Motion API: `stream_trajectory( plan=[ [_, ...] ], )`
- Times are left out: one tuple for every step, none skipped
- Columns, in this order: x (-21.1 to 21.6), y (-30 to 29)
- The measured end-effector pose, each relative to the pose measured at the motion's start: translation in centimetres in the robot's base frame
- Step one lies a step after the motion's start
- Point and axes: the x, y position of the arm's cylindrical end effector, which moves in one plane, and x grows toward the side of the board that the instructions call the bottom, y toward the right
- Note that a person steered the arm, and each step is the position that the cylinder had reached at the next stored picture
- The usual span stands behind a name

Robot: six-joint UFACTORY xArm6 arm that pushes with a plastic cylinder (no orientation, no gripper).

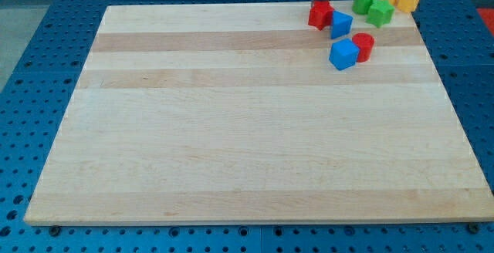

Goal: Move the arm towards bottom center of the board

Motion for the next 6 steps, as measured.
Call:
stream_trajectory(
  plan=[
    [3.4, 3.9],
    [6.5, 6.5],
    [9.3, 7.9],
    [12.3, 9.3],
    [15.1, 9.8],
    [17.6, 10.9]
  ],
)
